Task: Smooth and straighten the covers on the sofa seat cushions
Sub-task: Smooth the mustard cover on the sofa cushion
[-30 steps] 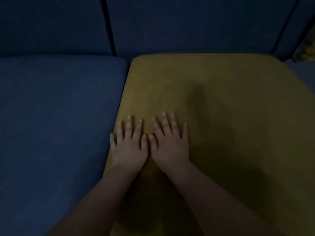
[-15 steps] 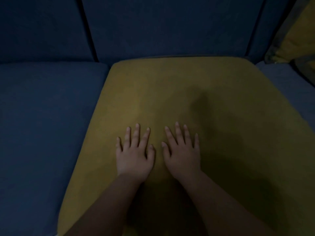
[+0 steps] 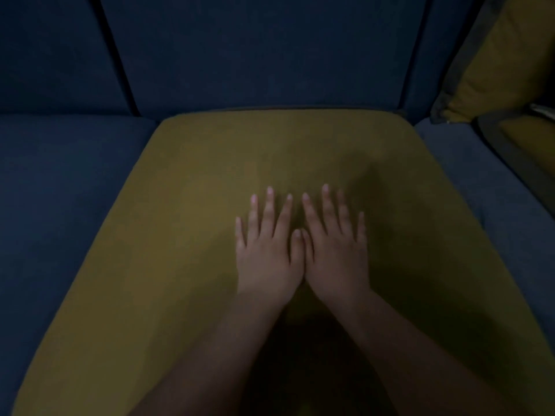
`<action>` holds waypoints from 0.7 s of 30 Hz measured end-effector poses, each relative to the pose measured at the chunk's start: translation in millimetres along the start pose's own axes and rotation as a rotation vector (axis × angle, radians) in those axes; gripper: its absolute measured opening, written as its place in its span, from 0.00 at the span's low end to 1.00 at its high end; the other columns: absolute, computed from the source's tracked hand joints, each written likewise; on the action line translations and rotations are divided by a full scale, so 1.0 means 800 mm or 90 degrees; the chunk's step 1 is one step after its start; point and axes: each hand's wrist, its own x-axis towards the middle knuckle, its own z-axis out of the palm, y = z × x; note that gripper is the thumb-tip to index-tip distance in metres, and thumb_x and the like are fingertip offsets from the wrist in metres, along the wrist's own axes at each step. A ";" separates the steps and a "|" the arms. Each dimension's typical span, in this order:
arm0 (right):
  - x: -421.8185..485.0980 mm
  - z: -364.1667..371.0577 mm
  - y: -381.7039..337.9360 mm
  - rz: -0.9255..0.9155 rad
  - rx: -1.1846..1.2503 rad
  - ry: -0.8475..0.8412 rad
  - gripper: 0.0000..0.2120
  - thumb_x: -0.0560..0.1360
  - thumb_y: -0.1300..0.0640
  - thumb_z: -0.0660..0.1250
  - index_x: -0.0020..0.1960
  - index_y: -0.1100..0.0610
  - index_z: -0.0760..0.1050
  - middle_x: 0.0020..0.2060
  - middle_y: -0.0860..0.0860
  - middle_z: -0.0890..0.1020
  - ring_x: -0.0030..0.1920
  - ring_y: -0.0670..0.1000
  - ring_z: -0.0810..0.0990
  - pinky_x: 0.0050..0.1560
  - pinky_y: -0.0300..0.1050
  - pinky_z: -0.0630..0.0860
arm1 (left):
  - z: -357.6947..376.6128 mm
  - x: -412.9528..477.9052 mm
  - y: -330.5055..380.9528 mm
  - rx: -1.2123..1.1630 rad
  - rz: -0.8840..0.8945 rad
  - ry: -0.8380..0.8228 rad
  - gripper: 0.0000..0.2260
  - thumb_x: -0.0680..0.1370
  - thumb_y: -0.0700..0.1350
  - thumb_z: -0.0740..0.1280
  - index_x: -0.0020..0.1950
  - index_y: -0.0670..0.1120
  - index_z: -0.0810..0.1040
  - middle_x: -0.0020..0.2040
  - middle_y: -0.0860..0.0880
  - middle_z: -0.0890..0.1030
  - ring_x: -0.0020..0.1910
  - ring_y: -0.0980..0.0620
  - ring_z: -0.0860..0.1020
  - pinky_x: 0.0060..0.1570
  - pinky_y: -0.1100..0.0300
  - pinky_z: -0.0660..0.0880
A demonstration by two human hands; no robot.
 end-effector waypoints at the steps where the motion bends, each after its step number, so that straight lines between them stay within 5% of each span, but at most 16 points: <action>1: -0.004 0.016 0.015 0.013 -0.014 -0.036 0.30 0.77 0.42 0.34 0.78 0.45 0.46 0.78 0.50 0.47 0.78 0.53 0.44 0.75 0.61 0.45 | 0.021 -0.005 0.000 0.036 -0.001 -0.036 0.30 0.75 0.59 0.35 0.78 0.59 0.45 0.78 0.55 0.39 0.77 0.52 0.37 0.75 0.47 0.38; 5: -0.017 0.052 0.042 0.032 0.018 -0.076 0.28 0.77 0.41 0.47 0.74 0.47 0.65 0.74 0.53 0.65 0.75 0.55 0.61 0.72 0.60 0.51 | 0.063 -0.015 -0.010 0.110 -0.026 -0.086 0.29 0.76 0.60 0.39 0.78 0.59 0.51 0.79 0.53 0.47 0.78 0.50 0.44 0.75 0.45 0.45; 9: -0.015 0.046 0.046 0.004 0.054 -0.054 0.27 0.77 0.42 0.50 0.72 0.48 0.69 0.72 0.53 0.69 0.73 0.56 0.65 0.70 0.59 0.52 | 0.057 -0.014 -0.006 0.130 -0.022 -0.078 0.29 0.77 0.59 0.44 0.77 0.56 0.60 0.78 0.52 0.55 0.78 0.48 0.52 0.74 0.43 0.53; 13: -0.016 0.030 0.082 0.014 0.079 -0.040 0.29 0.78 0.41 0.45 0.75 0.47 0.62 0.76 0.53 0.61 0.76 0.55 0.56 0.72 0.62 0.51 | 0.052 -0.012 0.040 0.070 -0.024 -0.064 0.31 0.75 0.60 0.38 0.78 0.58 0.50 0.79 0.55 0.42 0.77 0.51 0.39 0.74 0.46 0.41; 17: -0.005 -0.015 0.148 0.049 0.086 0.093 0.28 0.79 0.44 0.45 0.77 0.50 0.57 0.77 0.55 0.56 0.77 0.56 0.52 0.73 0.63 0.51 | 0.054 0.004 0.134 -0.019 0.068 0.049 0.26 0.78 0.55 0.48 0.78 0.56 0.55 0.79 0.52 0.48 0.78 0.49 0.43 0.74 0.45 0.44; 21: -0.012 -0.007 0.225 0.120 0.032 -0.001 0.31 0.77 0.41 0.36 0.78 0.46 0.46 0.78 0.52 0.47 0.78 0.54 0.43 0.75 0.61 0.45 | 0.099 0.017 0.193 -0.009 0.068 0.021 0.26 0.78 0.54 0.50 0.78 0.55 0.56 0.79 0.51 0.50 0.78 0.48 0.47 0.75 0.46 0.45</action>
